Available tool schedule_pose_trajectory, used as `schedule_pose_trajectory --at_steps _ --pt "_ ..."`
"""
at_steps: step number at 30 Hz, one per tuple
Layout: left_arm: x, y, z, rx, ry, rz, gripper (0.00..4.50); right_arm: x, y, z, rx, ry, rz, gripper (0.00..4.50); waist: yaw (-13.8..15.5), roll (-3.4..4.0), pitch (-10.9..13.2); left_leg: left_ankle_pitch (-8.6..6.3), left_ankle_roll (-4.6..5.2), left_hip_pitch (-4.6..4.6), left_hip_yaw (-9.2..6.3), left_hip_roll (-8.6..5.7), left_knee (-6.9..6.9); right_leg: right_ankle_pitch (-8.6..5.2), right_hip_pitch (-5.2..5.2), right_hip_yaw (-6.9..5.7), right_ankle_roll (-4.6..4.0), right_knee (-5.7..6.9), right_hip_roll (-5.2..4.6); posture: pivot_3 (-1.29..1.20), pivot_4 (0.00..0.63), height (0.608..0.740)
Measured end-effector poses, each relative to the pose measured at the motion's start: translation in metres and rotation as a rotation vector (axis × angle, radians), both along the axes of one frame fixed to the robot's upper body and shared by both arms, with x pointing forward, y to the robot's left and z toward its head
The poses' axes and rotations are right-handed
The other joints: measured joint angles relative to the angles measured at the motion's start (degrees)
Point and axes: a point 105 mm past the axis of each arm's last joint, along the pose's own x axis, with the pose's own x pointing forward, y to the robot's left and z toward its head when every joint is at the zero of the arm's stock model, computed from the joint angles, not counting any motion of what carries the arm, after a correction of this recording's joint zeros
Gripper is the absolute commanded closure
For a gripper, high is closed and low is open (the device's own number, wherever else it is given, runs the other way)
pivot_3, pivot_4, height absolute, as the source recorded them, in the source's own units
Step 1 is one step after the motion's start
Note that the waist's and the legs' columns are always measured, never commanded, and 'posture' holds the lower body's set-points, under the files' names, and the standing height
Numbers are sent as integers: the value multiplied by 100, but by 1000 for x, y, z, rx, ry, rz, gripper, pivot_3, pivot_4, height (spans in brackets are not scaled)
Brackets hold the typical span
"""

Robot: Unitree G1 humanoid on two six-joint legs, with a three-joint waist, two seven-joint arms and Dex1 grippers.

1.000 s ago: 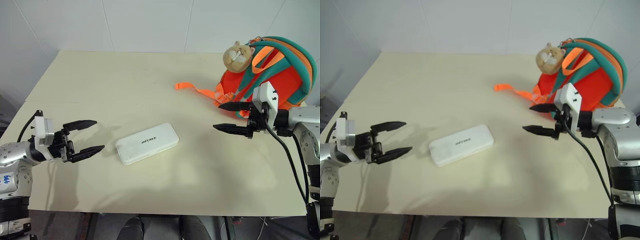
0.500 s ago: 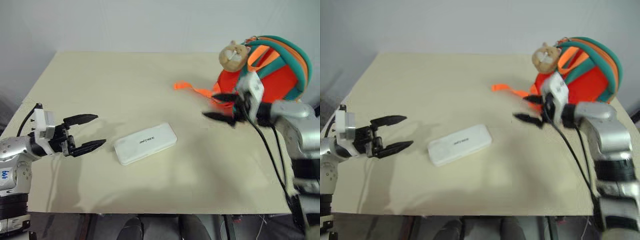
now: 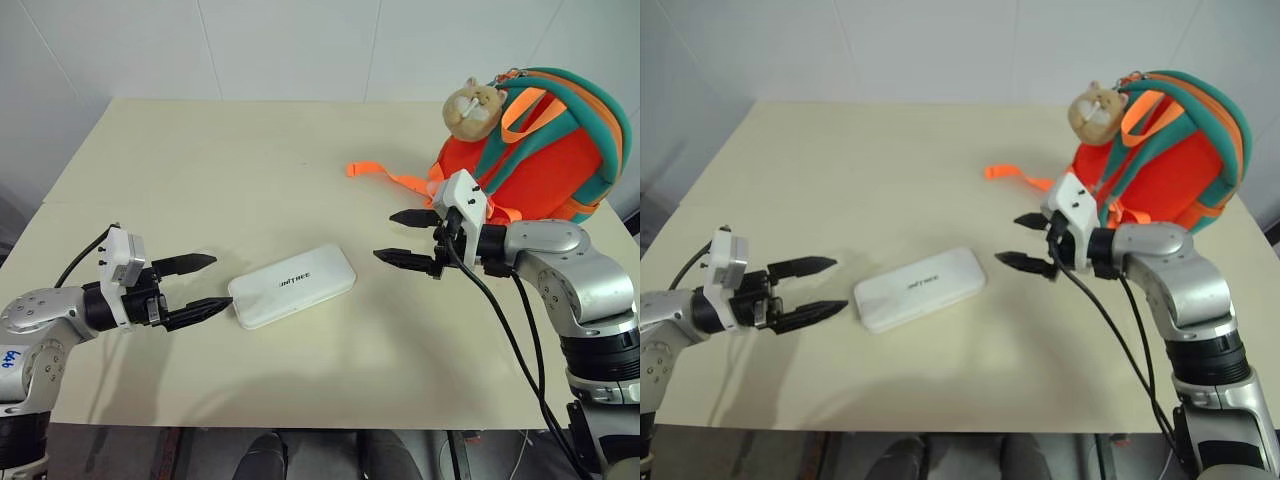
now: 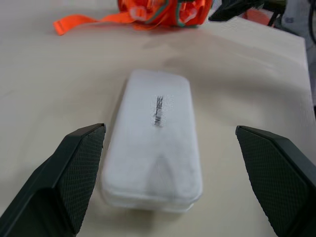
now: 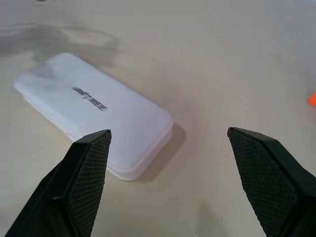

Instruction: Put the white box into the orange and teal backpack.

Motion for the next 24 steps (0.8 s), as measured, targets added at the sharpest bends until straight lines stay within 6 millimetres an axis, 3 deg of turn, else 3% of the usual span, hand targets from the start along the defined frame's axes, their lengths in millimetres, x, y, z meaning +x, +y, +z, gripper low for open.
schedule_pose_trajectory --at_steps 1,2,14,17,20,24 --pt "0 0 0 3 -1 5 0 0 3 -2 -2 -1 15 16 -1 -1 -1 1 -1 0 1 6 1 7 0 0 -5 -4 6 0 150 740" --pt "0 0 -2 5 3 17 0 0 7 -5 -3 4 24 386 -6 -1 -1 1 -1 3 7 10 1 10 -1 2 -8 -4 9 0 150 740" --pt "7 15 -2 -1 39 187 3724 17 16 -10 -17 -33 42 4378 4 -2 -1 -1 5 -1 32 12 -2 19 -8 20 -4 -5 9 0 150 740" --pt "7 20 -1 1 42 228 4500 24 17 -17 -43 -24 32 4380 -2 -2 -1 -1 5 -1 35 12 -3 20 -11 23 -3 -4 9 0 150 740" --pt "6 25 -2 4 57 265 4500 30 16 -18 -57 -34 14 4380 -11 -2 -1 0 5 0 40 13 -2 20 -12 27 -4 -1 10 0 150 740" --pt "-3 45 -19 -7 183 371 4500 44 14 -29 -110 -24 -20 4380 -28 -2 -1 -1 6 2 46 14 -3 20 -19 35 -4 6 11 0 150 740"
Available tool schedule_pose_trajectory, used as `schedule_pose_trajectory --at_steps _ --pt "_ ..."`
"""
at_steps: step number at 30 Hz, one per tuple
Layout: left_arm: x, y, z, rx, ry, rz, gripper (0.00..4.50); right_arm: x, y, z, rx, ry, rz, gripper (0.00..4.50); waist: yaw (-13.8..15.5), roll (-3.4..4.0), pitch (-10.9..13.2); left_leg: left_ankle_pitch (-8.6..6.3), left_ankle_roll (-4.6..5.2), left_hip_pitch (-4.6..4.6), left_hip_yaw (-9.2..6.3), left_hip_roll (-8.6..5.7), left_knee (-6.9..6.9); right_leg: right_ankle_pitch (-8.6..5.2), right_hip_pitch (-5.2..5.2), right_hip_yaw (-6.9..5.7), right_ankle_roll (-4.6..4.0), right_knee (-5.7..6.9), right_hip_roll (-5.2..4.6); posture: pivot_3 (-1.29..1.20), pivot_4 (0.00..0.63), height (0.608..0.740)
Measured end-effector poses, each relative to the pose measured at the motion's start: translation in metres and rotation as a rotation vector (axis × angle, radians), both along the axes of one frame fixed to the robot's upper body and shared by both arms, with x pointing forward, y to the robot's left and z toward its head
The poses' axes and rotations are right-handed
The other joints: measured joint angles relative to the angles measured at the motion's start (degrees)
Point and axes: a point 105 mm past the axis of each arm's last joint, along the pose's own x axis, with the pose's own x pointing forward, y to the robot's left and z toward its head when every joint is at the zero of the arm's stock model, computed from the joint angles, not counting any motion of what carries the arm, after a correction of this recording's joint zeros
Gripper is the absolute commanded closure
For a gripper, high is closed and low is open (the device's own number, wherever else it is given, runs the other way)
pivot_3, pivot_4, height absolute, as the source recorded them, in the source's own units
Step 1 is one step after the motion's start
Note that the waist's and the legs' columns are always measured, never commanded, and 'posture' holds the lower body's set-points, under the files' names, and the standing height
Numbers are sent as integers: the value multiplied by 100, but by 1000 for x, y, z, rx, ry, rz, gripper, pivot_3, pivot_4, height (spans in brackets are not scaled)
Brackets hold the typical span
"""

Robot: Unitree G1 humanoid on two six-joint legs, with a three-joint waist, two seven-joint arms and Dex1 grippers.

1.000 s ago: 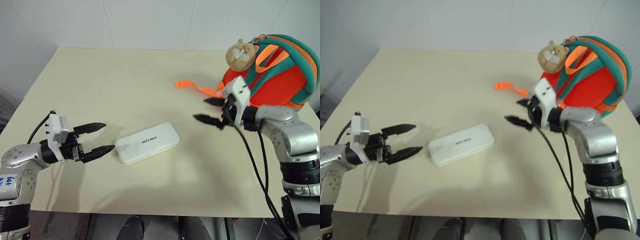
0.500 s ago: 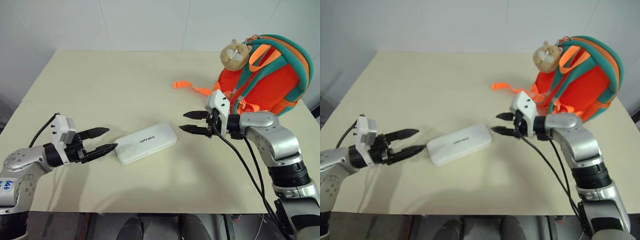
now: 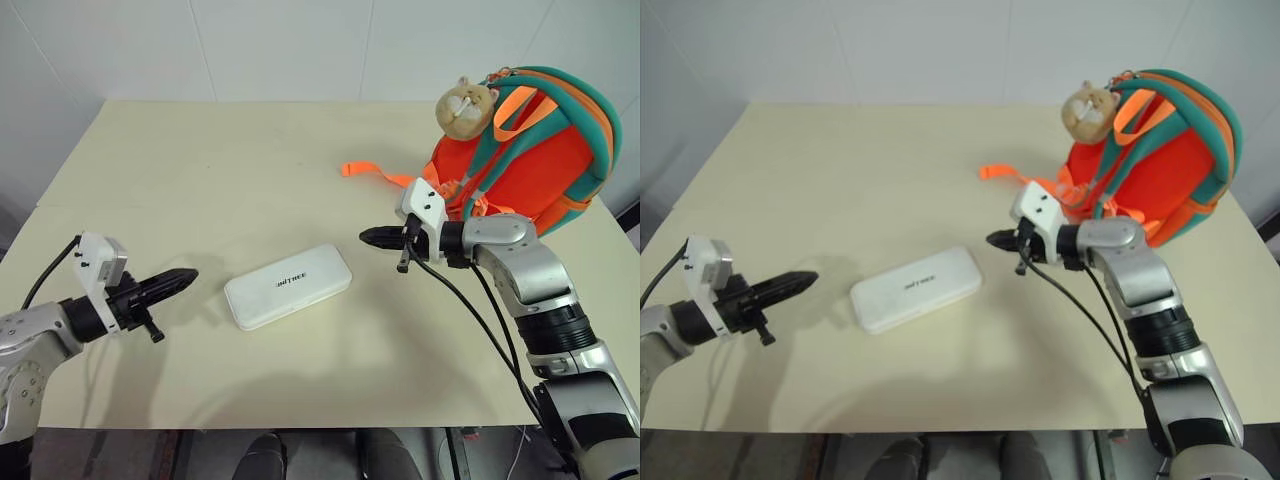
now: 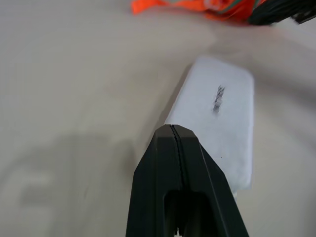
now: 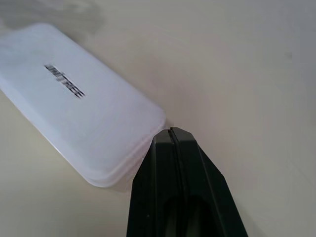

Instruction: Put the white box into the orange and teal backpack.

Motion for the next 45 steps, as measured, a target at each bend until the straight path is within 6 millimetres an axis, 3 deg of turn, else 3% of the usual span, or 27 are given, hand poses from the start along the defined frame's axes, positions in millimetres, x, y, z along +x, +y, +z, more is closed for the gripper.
schedule_pose_trajectory --at_steps 6,11,17,27,35,45 --pt "-13 8 -25 -74 231 96 4500 11 2 -28 -84 69 -21 4380 30 -2 -1 0 1 0 -2 -1 2 0 0 3 0 5 0 0 150 740" --pt "-17 -3 -34 -156 311 78 4500 14 0 -45 -142 123 -19 4380 22 -2 -1 1 -2 0 0 -1 2 1 -4 5 -1 10 0 0 150 740" --pt "-4 -18 -35 -203 320 22 4500 19 12 -42 -153 139 14 4380 21 -4 -3 5 -9 2 0 -1 6 3 -6 6 -4 14 4 0 150 740" --pt "22 -23 -32 -230 297 -30 4500 9 21 -44 -174 164 83 4380 21 -6 -4 5 -10 -1 5 0 3 3 -15 8 -5 20 6 0 150 740" --pt "27 -51 -32 -236 310 -156 4500 -11 27 -47 -189 197 132 4380 13 -9 -5 4 -10 -1 6 0 3 3 -16 9 -4 21 6 0 150 740" --pt "30 -58 -32 -235 319 -183 4500 -25 34 -42 -174 204 161 4380 23 -12 -7 5 -10 -1 8 1 7 4 -20 12 -4 28 6 0 150 740"
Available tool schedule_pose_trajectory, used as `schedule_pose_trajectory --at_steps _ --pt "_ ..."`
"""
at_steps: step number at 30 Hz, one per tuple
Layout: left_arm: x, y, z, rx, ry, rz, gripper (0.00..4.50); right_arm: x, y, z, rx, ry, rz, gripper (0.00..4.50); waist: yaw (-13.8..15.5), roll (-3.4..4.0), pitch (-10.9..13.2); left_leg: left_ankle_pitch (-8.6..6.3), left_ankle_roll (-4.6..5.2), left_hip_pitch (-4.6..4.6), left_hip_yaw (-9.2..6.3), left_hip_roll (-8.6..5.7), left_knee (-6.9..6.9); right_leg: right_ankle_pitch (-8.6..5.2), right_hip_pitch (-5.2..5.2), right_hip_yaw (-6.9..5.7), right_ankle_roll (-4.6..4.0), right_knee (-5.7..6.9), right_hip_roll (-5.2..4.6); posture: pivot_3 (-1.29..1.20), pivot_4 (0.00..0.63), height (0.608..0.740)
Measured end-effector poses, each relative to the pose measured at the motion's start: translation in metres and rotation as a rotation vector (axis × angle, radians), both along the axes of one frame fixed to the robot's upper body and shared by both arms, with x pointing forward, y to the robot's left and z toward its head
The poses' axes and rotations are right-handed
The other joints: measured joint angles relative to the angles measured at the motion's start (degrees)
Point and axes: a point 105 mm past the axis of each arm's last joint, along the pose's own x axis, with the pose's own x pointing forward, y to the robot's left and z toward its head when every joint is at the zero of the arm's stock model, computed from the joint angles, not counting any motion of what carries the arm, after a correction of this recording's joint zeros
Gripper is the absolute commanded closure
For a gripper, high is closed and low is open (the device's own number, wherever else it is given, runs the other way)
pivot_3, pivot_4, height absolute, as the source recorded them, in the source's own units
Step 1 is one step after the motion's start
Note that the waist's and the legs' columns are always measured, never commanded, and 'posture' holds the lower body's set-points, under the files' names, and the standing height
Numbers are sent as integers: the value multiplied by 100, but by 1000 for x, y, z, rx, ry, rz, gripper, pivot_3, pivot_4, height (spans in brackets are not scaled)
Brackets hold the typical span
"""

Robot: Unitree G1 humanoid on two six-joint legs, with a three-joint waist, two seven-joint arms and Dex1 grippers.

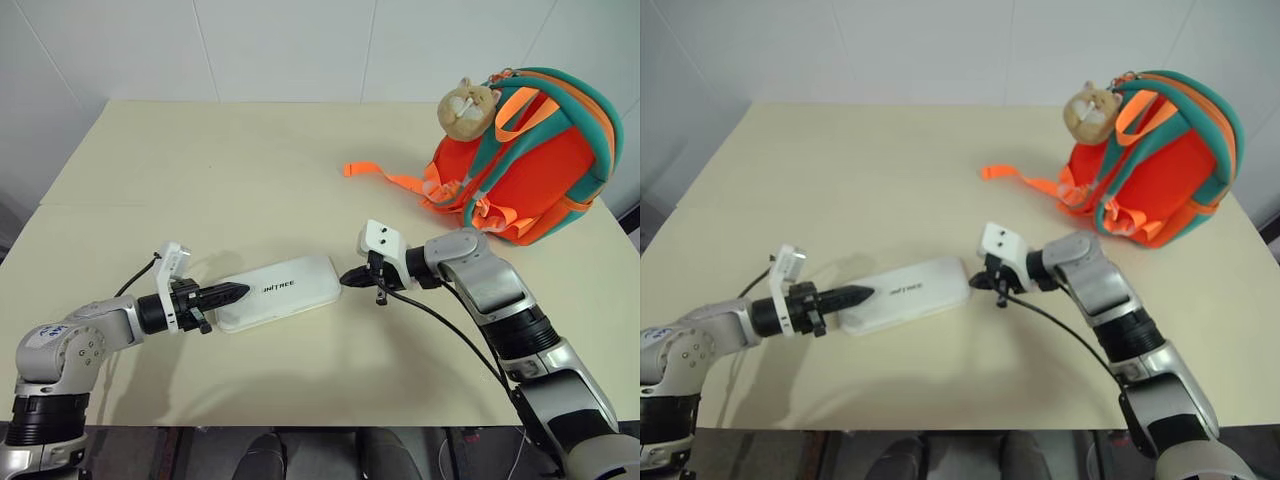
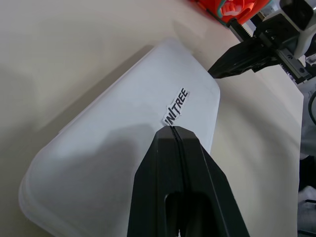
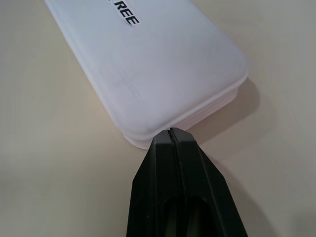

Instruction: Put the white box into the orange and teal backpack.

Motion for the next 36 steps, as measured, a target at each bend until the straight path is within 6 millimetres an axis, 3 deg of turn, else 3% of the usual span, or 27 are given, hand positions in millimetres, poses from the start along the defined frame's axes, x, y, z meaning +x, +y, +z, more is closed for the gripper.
schedule_pose_trajectory --at_steps 2,7,13,16,20,36 --pt "-4 5 -1 24 5 16 4500 -1 0 1 1 -3 1 4380 -19 -2 -1 0 0 0 1 0 -2 0 -3 2 0 -1 0 0 150 740" --pt "-22 48 9 116 5 151 4500 0 -5 -1 -9 0 -13 4380 -41 -5 -2 -1 1 -3 15 1 -12 0 -23 19 0 2 0 0 150 740" --pt "-37 63 11 124 45 233 4500 1 -4 -4 1 15 -13 4380 14 -14 -8 -3 4 -2 22 0 -4 0 -22 30 0 2 1 0 150 740" --pt "-37 61 6 100 66 236 4500 2 -3 -7 6 28 -14 4380 9 -15 -8 -2 4 -1 23 -1 -2 1 -22 33 -1 2 1 0 150 740" --pt "-31 40 -10 34 119 174 4500 3 0 -10 5 32 -4 4380 9 -20 -11 -1 1 0 23 0 -1 2 -24 36 -2 3 7 0 150 740" --pt "-3 24 -9 -9 75 84 4500 1 5 -9 6 26 6 4380 -15 -30 -18 1 -1 1 28 6 0 4 -30 44 -3 14 14 0 150 740"
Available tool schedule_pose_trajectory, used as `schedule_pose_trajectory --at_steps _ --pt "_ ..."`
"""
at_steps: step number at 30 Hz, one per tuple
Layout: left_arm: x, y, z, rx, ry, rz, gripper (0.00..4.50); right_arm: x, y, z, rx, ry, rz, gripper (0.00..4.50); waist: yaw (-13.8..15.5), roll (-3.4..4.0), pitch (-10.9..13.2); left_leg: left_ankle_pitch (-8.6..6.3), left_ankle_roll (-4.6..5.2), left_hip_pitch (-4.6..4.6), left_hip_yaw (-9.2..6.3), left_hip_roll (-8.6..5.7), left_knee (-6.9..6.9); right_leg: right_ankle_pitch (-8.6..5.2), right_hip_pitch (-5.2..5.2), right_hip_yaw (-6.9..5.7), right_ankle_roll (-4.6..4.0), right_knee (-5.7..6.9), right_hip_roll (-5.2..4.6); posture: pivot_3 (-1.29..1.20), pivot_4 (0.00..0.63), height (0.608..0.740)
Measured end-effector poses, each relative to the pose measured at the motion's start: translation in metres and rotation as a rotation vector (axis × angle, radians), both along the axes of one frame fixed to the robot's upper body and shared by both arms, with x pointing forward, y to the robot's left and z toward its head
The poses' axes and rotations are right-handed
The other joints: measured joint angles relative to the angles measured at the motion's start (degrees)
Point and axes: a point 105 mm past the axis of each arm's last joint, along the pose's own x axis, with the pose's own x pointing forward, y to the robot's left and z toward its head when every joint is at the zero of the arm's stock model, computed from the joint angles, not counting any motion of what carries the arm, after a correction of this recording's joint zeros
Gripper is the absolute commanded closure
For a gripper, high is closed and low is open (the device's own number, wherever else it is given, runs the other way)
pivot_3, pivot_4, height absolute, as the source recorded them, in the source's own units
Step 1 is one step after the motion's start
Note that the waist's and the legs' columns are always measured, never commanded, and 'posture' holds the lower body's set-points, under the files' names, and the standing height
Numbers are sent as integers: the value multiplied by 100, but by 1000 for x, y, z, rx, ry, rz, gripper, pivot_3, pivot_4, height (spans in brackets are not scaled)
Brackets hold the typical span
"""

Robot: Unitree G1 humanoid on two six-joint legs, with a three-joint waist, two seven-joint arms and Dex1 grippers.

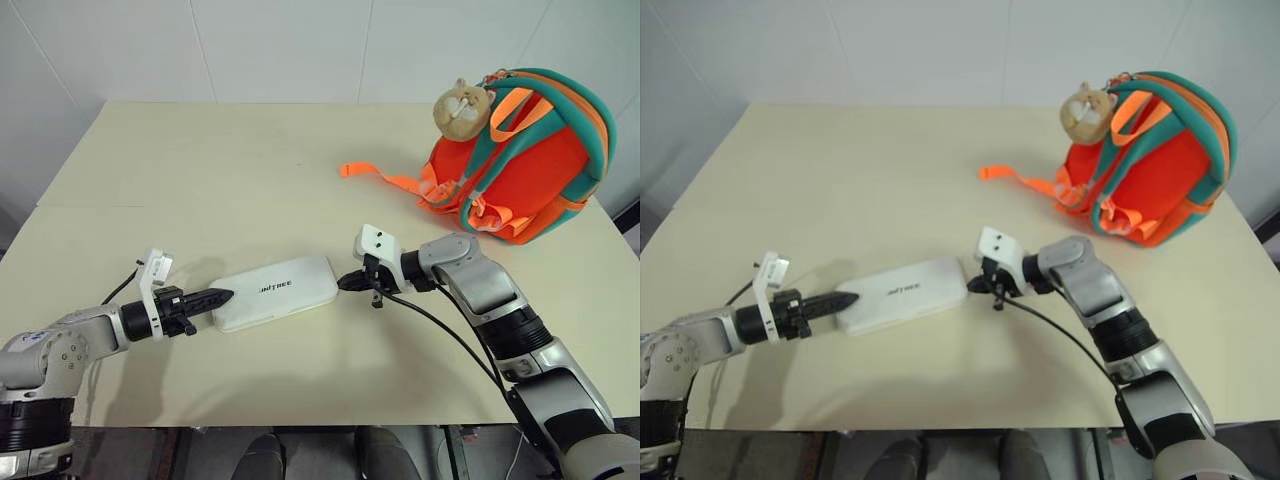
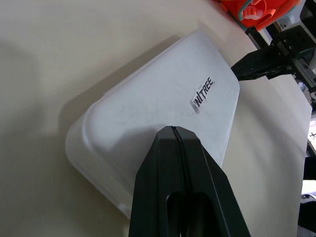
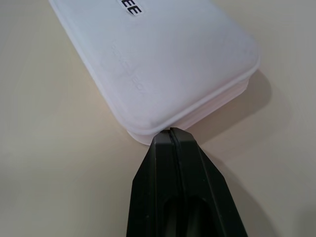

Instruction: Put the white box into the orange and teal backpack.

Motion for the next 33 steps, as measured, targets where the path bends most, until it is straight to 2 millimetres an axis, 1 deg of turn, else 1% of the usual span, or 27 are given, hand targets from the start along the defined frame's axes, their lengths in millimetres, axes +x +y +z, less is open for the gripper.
schedule_pose_trajectory --at_steps 4,7,9,12,14,20,25,28,33 --pt "-4 8 1 29 -1 18 4500 -2 2 2 2 -7 7 4380 -16 0 0 0 0 0 3 8 -3 1 -6 6 -2 2 8 0 150 740" --pt "-15 27 3 85 7 87 4500 -3 2 2 4 -3 6 4380 -43 -1 0 0 -1 -1 8 13 -6 2 -13 15 -3 7 12 0 150 740" --pt "-24 38 -2 125 48 133 4500 -3 2 1 6 1 6 4380 -32 0 0 -1 0 -1 9 14 -7 2 -13 15 -3 5 12 0 150 740" --pt "-33 41 -8 147 92 154 4500 -3 1 1 7 2 5 4380 2 -1 0 -2 1 -3 10 14 -6 3 -13 16 -6 -2 13 0 150 740" --pt "-34 43 -7 155 94 170 4500 -3 2 1 9 3 7 4380 36 -2 -1 -1 0 -3 8 14 -5 3 -13 15 -6 -11 13 0 150 740" --pt "-32 40 -4 156 88 171 4500 -4 5 1 20 9 16 4380 17 -3 -1 -1 -1 -2 9 16 -3 5 -14 17 -8 -9 17 0 150 740" --pt "-20 36 -9 137 93 155 4500 -5 6 1 22 11 20 4380 12 -4 -2 0 -2 -3 12 16 -4 6 -14 17 -8 -1 17 0 150 740" --pt "-17 35 -13 134 100 143 4500 -5 6 1 22 12 21 4380 7 -4 -2 -1 -2 -3 12 16 -8 6 -15 17 -8 -1 18 0 150 740" --pt "-6 34 -13 129 91 126 4500 -6 4 -1 18 18 19 4380 14 -4 -2 -1 -2 -4 13 16 -7 7 -15 17 -7 -1 18 0 150 740"
